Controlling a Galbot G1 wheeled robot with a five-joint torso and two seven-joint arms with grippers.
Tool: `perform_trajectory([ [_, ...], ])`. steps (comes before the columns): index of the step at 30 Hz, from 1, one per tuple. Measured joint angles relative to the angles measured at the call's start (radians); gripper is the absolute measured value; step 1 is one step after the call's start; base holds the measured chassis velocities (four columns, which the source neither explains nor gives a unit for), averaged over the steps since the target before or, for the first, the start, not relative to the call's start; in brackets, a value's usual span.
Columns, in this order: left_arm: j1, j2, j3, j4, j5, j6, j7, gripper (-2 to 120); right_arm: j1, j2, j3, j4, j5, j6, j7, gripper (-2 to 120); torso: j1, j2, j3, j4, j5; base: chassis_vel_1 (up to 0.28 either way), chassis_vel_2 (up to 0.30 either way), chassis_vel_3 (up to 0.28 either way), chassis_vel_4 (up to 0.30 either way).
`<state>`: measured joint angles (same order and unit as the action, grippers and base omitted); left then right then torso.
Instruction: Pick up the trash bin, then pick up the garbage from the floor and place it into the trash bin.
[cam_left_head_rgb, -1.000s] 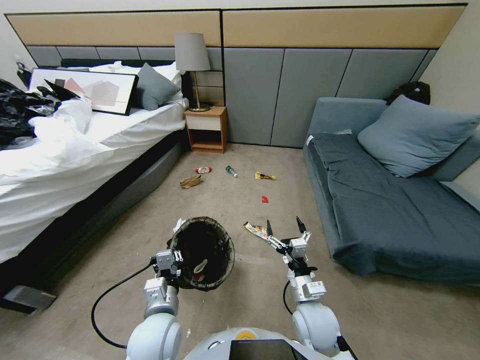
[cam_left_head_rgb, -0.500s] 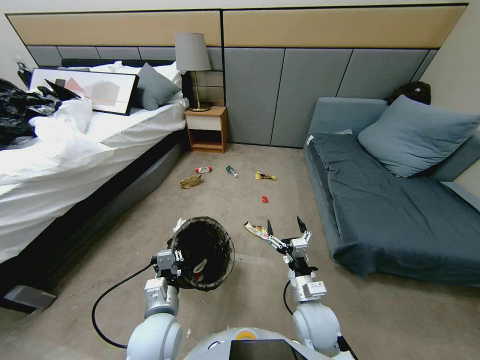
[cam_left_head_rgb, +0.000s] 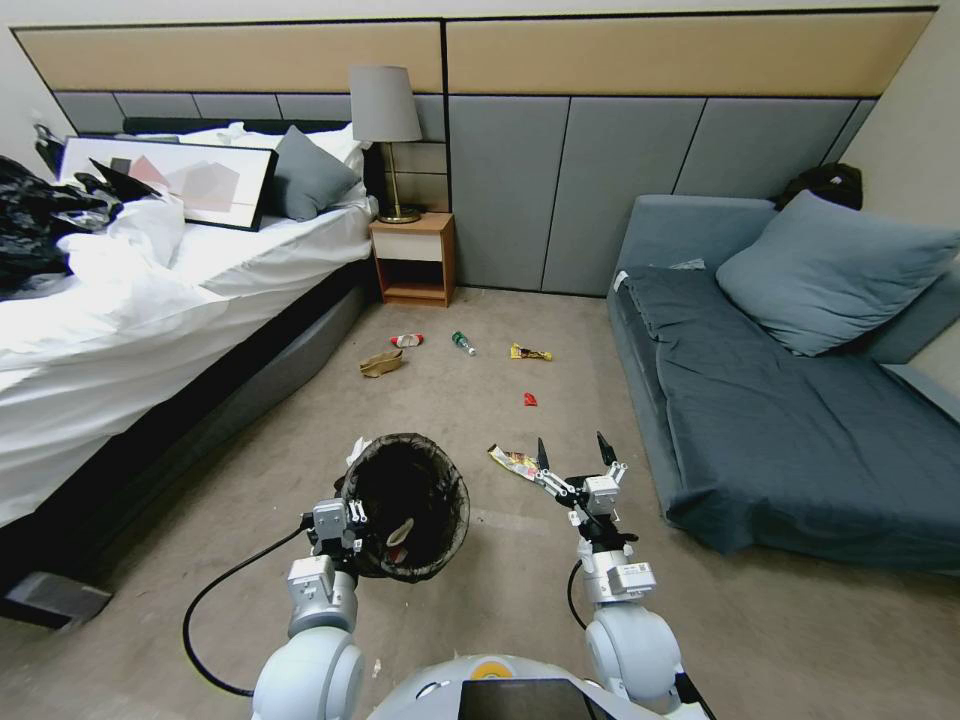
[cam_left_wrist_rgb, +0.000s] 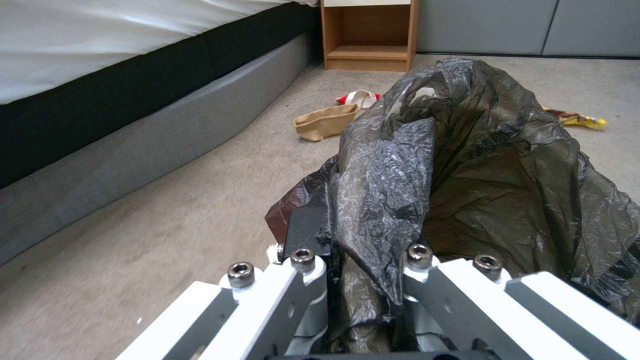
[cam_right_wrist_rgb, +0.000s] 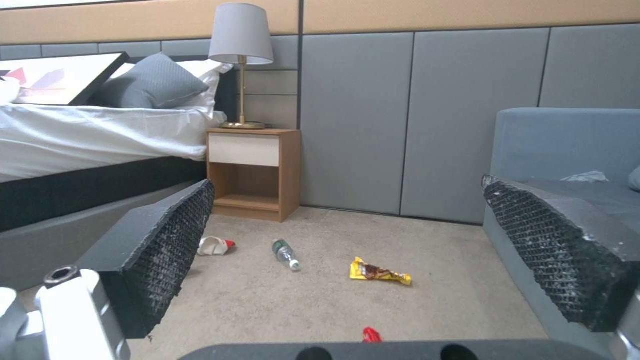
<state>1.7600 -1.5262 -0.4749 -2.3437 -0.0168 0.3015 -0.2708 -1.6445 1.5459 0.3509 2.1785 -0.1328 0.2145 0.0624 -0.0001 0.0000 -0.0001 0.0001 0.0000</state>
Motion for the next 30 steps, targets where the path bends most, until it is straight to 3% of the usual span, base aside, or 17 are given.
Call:
perform_trajectory([
  [17, -0.005, -0.003, -0.001, 0.003, 0.000, 0.002, -0.001, 7, 0.003, 0.002, 0.000, -0.005, 0.004, 0.029, -0.023, 100, 0.001, 0.000, 0.000, -0.0001, -0.0001, -0.229, 0.237, 0.244, -0.233],
  [30, -0.005, -0.004, 0.001, 0.004, 0.002, 0.002, 0.000, 7, 0.010, -0.018, 0.001, -0.022, -0.017, 0.042, -0.035, 100, 0.000, 0.000, 0.000, -0.0001, 0.0001, 0.018, -0.015, -0.019, 0.014],
])
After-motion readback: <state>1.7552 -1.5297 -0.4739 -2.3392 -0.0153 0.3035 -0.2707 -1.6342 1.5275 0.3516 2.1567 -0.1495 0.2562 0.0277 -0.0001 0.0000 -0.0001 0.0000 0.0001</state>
